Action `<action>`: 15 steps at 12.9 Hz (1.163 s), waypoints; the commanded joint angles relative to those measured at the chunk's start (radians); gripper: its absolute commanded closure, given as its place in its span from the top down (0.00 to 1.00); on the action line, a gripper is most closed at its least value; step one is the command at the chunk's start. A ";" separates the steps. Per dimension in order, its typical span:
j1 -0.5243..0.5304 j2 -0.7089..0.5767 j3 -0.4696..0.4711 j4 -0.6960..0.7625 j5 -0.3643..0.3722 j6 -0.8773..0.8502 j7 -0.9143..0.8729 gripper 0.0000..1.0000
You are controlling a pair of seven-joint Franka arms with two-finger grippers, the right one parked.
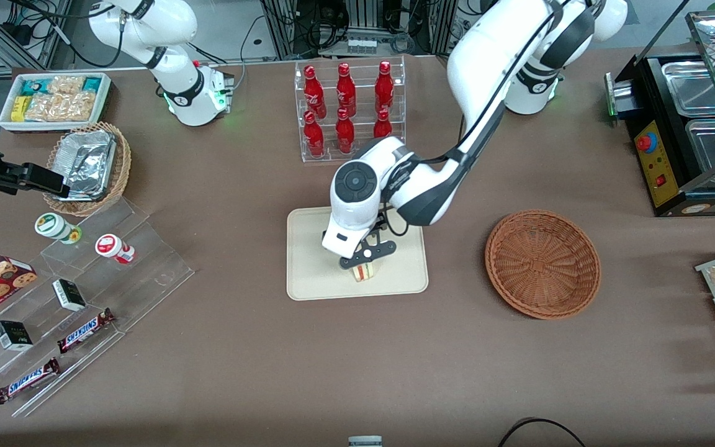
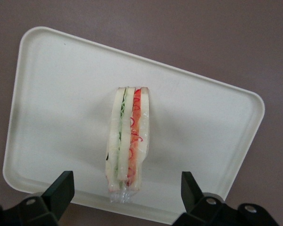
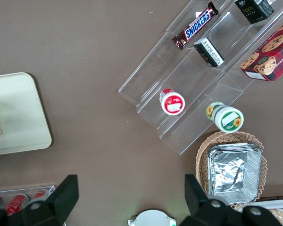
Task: Place sandwich from basket to tray
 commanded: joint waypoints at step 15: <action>0.431 -0.507 0.015 -0.443 -0.021 -0.221 0.809 1.00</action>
